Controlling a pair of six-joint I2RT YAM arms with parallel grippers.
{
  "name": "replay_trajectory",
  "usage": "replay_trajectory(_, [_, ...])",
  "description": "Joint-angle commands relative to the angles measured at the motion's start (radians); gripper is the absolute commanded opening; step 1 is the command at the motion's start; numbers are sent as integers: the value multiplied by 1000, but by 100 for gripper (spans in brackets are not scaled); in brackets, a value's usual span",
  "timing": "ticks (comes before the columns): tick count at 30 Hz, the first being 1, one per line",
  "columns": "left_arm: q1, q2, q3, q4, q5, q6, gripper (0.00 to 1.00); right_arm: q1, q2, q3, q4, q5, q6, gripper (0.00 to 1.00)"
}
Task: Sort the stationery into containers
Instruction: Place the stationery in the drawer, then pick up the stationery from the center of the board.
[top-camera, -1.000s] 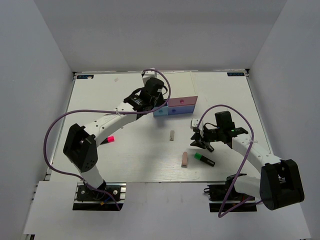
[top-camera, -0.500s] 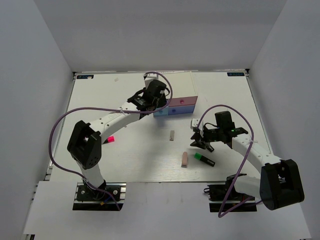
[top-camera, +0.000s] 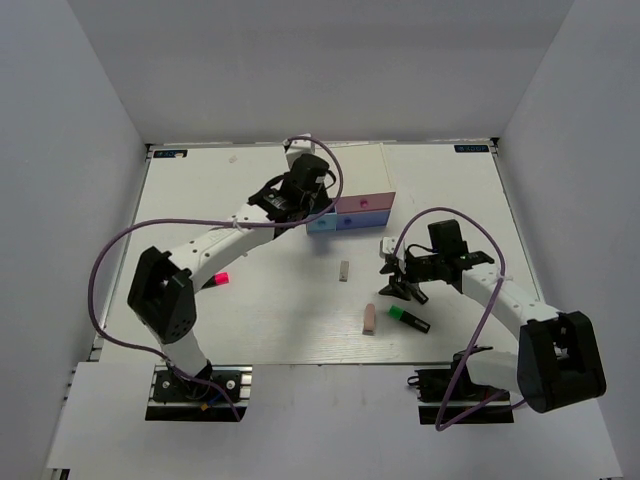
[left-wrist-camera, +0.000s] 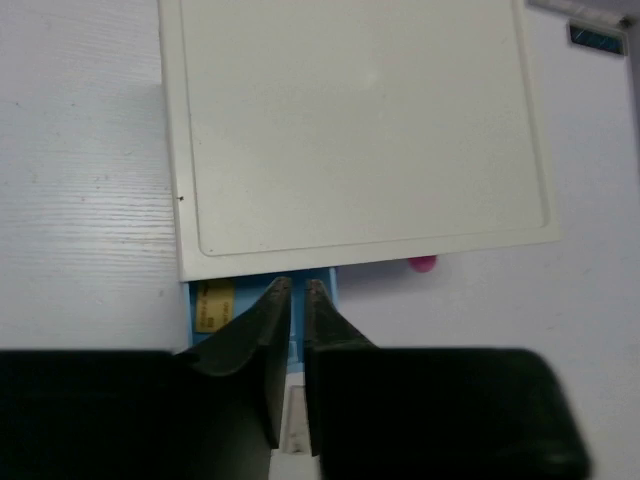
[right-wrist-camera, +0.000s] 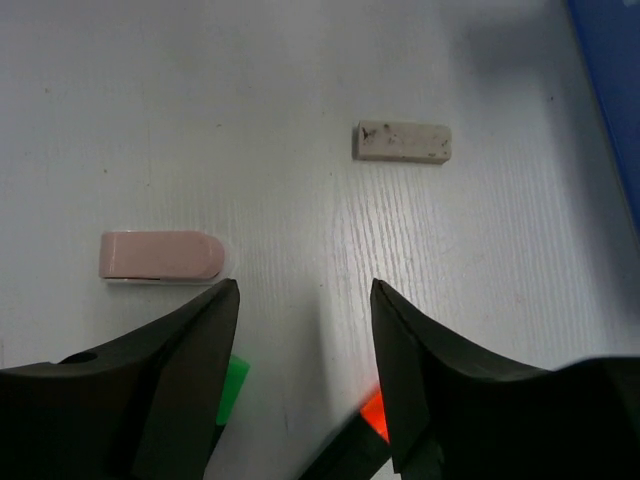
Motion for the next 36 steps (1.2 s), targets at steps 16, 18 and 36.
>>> replay_trajectory(16, [6,-841,-757,-293,-82,-414,64,180,340,270,-27,145,-580,47])
replay_trajectory(18, [6,-892,-795,-313,-82,-434,64,203,340,256,-2,200,-654,52])
replay_trajectory(36, [6,-976,-871,-368,-94,-503,64,312,535,443,-122,334,-1008,68])
